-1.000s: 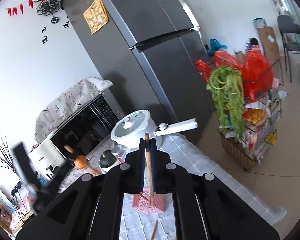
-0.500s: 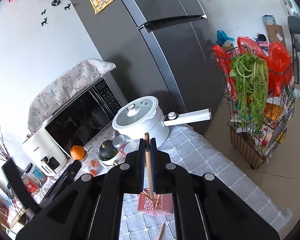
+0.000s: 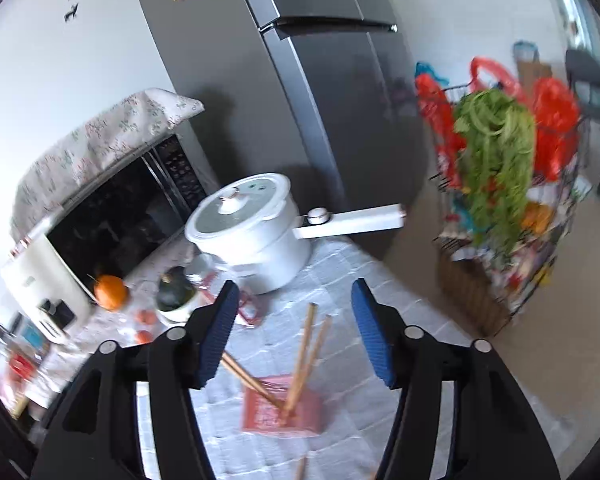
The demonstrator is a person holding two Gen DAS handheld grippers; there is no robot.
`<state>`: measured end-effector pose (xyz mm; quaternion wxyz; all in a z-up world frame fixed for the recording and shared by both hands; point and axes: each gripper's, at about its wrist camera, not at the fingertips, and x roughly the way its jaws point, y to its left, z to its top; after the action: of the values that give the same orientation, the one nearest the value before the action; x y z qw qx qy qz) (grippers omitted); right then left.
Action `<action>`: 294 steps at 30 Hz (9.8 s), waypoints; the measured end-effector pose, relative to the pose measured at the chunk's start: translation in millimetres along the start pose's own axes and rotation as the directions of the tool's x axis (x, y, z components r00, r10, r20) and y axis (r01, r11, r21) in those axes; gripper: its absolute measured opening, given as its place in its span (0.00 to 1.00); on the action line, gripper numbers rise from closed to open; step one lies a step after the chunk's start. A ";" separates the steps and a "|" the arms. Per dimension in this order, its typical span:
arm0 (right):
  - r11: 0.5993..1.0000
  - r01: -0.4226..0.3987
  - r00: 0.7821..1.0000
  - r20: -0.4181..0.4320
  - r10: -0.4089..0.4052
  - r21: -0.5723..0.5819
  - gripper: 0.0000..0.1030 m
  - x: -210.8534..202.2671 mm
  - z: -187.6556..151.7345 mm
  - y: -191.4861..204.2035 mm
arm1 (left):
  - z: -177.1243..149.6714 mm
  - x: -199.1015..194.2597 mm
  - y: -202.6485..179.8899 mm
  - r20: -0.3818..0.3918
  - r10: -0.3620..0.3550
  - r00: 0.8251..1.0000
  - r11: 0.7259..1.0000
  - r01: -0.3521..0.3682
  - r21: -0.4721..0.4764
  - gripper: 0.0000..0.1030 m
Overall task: Organize utensils
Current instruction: 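Move the left tool back to the pile and grasp a chopstick, then carry the chopstick with the left tool and release it into the pink holder, then move the open left tool back toward the remaining chopsticks, then lower the left tool onto a wooden chopstick on the cloth and close, then lift the wooden chopstick upright with the left tool toward the pink holder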
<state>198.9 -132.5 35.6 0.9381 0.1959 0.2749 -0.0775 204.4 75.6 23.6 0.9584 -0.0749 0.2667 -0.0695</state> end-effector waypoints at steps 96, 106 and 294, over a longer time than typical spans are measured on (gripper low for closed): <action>0.976 -0.168 0.985 -0.023 0.173 0.138 0.08 -137.1 -37.9 -84.7 | -0.9 -118.2 -20.8 0.003 -0.188 0.982 0.982 0.188 0.024 0.04; 0.964 -0.220 0.975 -0.010 0.224 0.149 0.08 -114.5 -0.1 -72.7 | 39.5 -47.0 -26.6 0.011 -0.130 0.991 0.991 0.130 -0.024 0.04; 0.994 -0.112 0.949 -0.295 0.109 0.007 0.06 -39.4 -125.9 -54.3 | -107.1 -76.4 23.1 -0.253 -0.069 0.965 0.982 0.110 0.152 0.04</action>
<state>91.1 -128.8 -57.8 0.8903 0.2160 0.4008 0.0066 85.9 100.1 -32.9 0.9164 0.0018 0.3736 -0.1434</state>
